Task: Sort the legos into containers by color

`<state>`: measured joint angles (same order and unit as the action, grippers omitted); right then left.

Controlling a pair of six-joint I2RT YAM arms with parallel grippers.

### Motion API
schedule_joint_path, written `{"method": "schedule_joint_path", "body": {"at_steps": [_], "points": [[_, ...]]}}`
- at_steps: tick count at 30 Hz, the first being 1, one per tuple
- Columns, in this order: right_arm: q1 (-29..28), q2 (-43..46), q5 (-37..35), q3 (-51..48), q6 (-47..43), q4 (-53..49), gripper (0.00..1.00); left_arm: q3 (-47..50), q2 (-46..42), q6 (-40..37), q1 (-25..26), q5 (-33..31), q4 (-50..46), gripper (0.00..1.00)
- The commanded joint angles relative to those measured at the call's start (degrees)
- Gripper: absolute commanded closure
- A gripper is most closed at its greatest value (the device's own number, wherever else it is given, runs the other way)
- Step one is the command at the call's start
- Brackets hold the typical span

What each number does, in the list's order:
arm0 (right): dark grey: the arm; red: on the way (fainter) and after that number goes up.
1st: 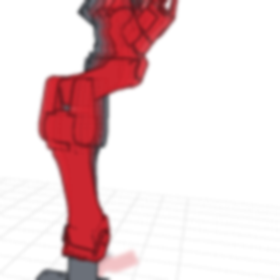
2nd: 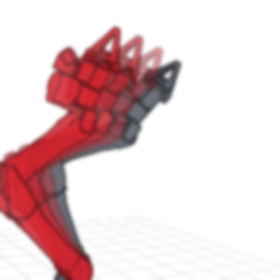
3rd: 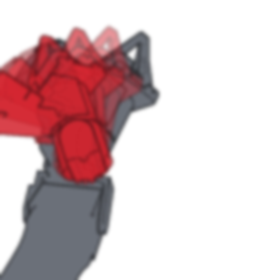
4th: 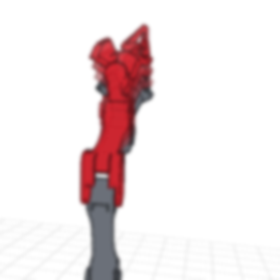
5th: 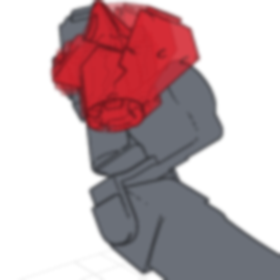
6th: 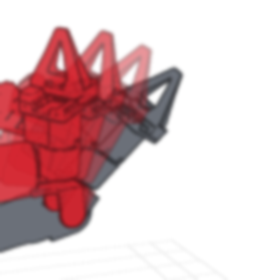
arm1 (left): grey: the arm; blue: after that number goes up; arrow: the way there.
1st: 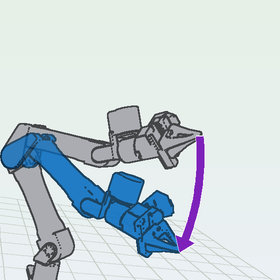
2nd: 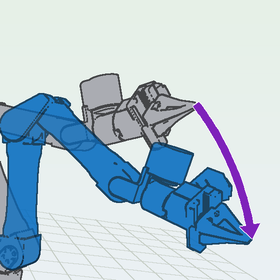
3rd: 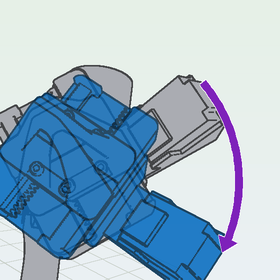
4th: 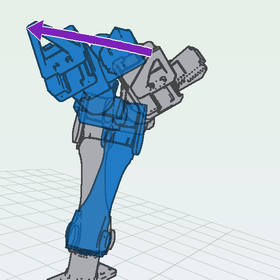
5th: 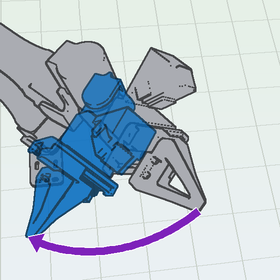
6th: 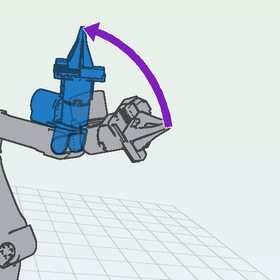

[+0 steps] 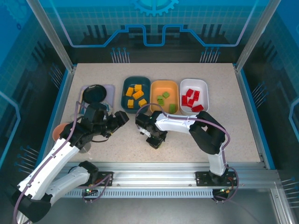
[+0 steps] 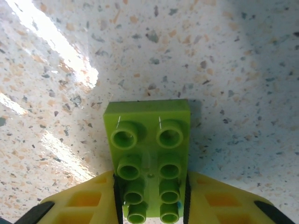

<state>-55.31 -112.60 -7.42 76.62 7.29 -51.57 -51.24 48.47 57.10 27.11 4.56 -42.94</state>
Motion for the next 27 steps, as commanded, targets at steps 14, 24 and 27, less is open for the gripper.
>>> {"method": "schedule_joint_path", "body": {"at_steps": [14, 24, 27], "points": [[20.7, 5.4, -1.2, 19.8, 12.2, -2.8, 0.71, -8.0, 11.1, -4.1, 6.9, -3.9, 4.6, 0.18], [29.7, -17.3, 9.7, 46.5, 16.8, -5.8, 0.71, -11.3, 18.0, -6.7, 8.1, -5.3, 7.5, 0.18], [31.4, -22.9, 13.0, 52.5, 18.8, -5.9, 0.70, -11.9, 18.7, -7.2, 8.3, -6.1, 8.6, 0.18]]}}
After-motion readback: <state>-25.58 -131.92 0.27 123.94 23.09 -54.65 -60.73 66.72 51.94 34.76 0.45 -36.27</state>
